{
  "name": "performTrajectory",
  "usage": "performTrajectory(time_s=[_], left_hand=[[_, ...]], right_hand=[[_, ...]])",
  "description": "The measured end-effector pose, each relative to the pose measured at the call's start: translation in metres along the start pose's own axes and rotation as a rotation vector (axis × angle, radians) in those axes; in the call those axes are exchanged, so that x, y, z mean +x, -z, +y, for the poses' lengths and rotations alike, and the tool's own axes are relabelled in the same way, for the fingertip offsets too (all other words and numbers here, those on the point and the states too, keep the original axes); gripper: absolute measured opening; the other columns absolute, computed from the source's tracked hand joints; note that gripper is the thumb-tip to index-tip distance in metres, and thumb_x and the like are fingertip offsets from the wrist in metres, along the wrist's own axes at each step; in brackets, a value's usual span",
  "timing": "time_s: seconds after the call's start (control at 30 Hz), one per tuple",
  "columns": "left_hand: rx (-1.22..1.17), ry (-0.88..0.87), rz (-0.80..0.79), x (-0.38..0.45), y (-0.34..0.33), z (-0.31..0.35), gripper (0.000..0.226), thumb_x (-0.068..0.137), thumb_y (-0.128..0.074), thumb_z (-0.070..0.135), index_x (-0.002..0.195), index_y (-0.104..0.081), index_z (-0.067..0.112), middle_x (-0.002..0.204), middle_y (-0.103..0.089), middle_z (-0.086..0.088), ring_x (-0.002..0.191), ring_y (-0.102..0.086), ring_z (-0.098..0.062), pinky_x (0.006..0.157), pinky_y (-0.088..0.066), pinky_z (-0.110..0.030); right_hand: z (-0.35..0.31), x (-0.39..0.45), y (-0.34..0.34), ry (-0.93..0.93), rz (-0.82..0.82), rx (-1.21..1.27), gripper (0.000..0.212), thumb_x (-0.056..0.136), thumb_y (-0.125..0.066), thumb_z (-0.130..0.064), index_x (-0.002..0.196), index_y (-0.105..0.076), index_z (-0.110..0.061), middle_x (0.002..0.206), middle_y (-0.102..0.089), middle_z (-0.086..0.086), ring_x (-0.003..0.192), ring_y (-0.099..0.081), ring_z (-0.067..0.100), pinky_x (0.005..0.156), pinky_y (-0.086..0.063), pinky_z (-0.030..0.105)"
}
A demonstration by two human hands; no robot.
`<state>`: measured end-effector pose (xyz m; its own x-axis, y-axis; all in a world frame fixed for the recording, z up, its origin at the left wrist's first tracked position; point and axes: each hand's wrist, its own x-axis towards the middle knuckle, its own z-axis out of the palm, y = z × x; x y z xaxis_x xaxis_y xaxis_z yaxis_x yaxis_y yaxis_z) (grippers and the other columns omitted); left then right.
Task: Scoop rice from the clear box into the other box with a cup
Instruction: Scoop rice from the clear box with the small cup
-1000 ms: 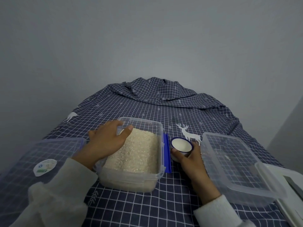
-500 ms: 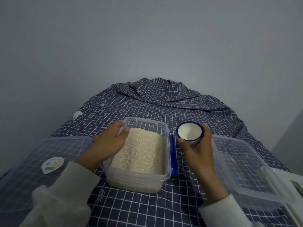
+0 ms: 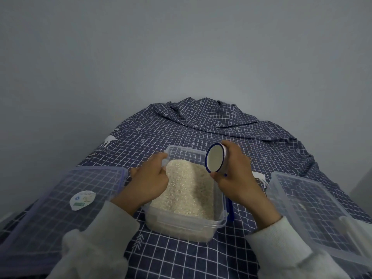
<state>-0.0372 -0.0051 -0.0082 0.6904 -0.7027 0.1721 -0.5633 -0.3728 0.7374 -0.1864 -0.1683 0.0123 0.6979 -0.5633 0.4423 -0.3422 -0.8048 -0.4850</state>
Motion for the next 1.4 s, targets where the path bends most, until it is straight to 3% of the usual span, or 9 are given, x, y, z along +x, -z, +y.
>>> performTrajectory(time_s=[0.13, 0.33, 0.5, 0.67, 0.93, 1.03, 1.1, 1.2, 1.4], left_hand=[[0.036, -0.030, 0.019, -0.001, 0.001, 0.002, 0.055, 0.091, -0.039, 0.005, 0.141, -0.033, 0.027, 0.136, -0.050, -0.003, 0.108, -0.054, -0.025, 0.104, -0.031, -0.050], [0.067, -0.053, 0.044, -0.001, 0.000, -0.001, 0.057, 0.089, -0.041, 0.003, 0.141, -0.033, 0.026, 0.129, -0.054, -0.005, 0.107, -0.054, -0.024, 0.106, -0.028, -0.047], [0.076, -0.046, 0.067, 0.002, -0.003, -0.005, 0.058, 0.089, -0.042, 0.004, 0.140, -0.033, 0.030, 0.133, -0.051, 0.003, 0.112, -0.051, -0.016, 0.105, -0.014, -0.037], [0.069, -0.054, 0.071, 0.004, -0.005, -0.008, 0.059, 0.088, -0.042, 0.004, 0.140, -0.032, 0.031, 0.137, -0.048, 0.005, 0.117, -0.049, -0.016, 0.105, -0.013, -0.038], [0.058, -0.054, 0.076, 0.007, -0.008, -0.011, 0.059, 0.088, -0.043, 0.005, 0.139, -0.032, 0.033, 0.139, -0.048, 0.005, 0.119, -0.049, -0.017, 0.107, -0.014, -0.041], [0.061, -0.050, 0.078, 0.008, -0.008, -0.011, 0.058, 0.088, -0.043, 0.005, 0.138, -0.033, 0.033, 0.139, -0.047, 0.005, 0.118, -0.049, -0.017, 0.107, -0.014, -0.042], [0.060, -0.050, 0.081, 0.008, -0.008, -0.011, 0.058, 0.088, -0.043, 0.005, 0.138, -0.033, 0.033, 0.140, -0.046, 0.006, 0.119, -0.049, -0.017, 0.107, -0.014, -0.042], [0.061, -0.043, 0.080, 0.007, -0.008, -0.011, 0.059, 0.088, -0.043, 0.005, 0.139, -0.033, 0.032, 0.139, -0.048, 0.005, 0.120, -0.049, -0.016, 0.107, -0.014, -0.042], [0.063, -0.040, 0.076, 0.006, -0.007, -0.010, 0.060, 0.087, -0.044, 0.004, 0.140, -0.034, 0.031, 0.139, -0.047, 0.004, 0.120, -0.049, -0.017, 0.107, -0.015, -0.043]], right_hand=[[-0.002, 0.012, -0.007, 0.148, -0.072, -0.190, 0.084, 0.073, -0.079, -0.013, 0.142, -0.031, -0.022, 0.140, -0.041, 0.001, 0.128, -0.034, 0.026, 0.100, -0.023, 0.030], [0.001, 0.032, -0.017, 0.210, -0.220, -0.354, 0.086, 0.070, -0.071, -0.005, 0.142, -0.031, -0.030, 0.141, -0.032, 0.002, 0.123, -0.028, 0.027, 0.093, -0.023, 0.029], [0.000, 0.044, -0.029, 0.183, -0.326, -0.397, 0.086, 0.070, -0.072, -0.007, 0.139, -0.031, -0.036, 0.147, -0.019, 0.008, 0.132, -0.023, 0.033, 0.105, -0.032, 0.042], [0.001, 0.047, -0.035, 0.175, -0.394, -0.422, 0.078, 0.075, -0.072, -0.017, 0.140, -0.032, -0.035, 0.130, -0.028, 0.011, 0.121, -0.031, 0.032, 0.096, -0.040, 0.040], [-0.004, 0.046, -0.036, 0.217, -0.406, -0.555, 0.068, 0.085, -0.062, -0.026, 0.140, -0.028, -0.047, 0.145, -0.032, 0.003, 0.125, -0.029, 0.033, 0.098, -0.029, 0.054], [-0.006, 0.043, -0.036, 0.224, -0.420, -0.525, 0.057, 0.090, -0.053, -0.035, 0.141, -0.030, -0.040, 0.143, -0.037, 0.002, 0.122, -0.031, 0.030, 0.098, -0.025, 0.049], [-0.008, 0.041, -0.035, 0.236, -0.432, -0.546, 0.062, 0.086, -0.056, -0.036, 0.141, -0.030, -0.033, 0.143, -0.040, 0.002, 0.120, -0.034, 0.030, 0.097, -0.023, 0.045], [-0.014, 0.037, -0.037, 0.233, -0.492, -0.519, 0.069, 0.082, -0.063, -0.031, 0.142, -0.031, -0.028, 0.144, -0.039, 0.004, 0.121, -0.033, 0.031, 0.101, -0.029, 0.045], [-0.023, 0.032, -0.033, 0.209, -0.536, -0.474, 0.062, 0.085, -0.060, -0.032, 0.142, -0.035, -0.024, 0.143, -0.041, 0.008, 0.125, -0.036, 0.035, 0.105, -0.034, 0.047]])
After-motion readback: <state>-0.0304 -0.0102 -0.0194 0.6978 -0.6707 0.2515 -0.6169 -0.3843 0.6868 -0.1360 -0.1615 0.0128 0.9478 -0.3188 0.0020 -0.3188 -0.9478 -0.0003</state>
